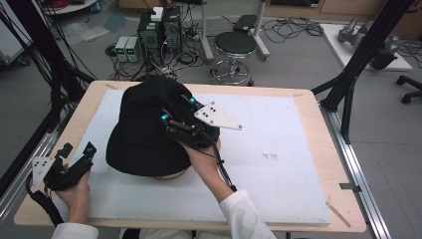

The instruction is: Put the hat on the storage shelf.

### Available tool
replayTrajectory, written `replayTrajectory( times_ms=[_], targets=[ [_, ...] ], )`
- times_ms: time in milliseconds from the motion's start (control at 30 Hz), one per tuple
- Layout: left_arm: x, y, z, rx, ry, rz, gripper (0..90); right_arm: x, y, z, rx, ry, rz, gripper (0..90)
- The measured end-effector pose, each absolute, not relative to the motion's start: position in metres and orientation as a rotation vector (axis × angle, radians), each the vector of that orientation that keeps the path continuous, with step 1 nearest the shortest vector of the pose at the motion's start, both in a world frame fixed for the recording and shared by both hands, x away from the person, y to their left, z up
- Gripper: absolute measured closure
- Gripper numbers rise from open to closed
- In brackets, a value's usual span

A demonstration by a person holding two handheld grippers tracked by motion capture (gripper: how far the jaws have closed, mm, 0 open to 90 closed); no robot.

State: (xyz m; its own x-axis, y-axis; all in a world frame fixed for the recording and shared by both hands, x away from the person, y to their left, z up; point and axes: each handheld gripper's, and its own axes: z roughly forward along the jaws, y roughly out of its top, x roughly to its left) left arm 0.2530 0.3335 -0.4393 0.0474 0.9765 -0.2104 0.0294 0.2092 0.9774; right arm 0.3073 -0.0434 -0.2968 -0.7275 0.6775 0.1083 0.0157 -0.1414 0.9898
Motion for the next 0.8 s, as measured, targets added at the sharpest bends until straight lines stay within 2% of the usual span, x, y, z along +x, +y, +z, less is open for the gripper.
replayTrajectory(
  times_ms=[367,800],
  targets=[
    [0.253,0.333,-0.439,1.096,1.282,1.007,23.9,0.302,-0.081,-0.285,0.769,1.652,1.869,19.9],
    [0.254,0.331,-0.439,1.101,1.281,1.006,23.9,0.296,-0.135,-0.293,0.811,1.614,1.772,19.0]
  ],
)
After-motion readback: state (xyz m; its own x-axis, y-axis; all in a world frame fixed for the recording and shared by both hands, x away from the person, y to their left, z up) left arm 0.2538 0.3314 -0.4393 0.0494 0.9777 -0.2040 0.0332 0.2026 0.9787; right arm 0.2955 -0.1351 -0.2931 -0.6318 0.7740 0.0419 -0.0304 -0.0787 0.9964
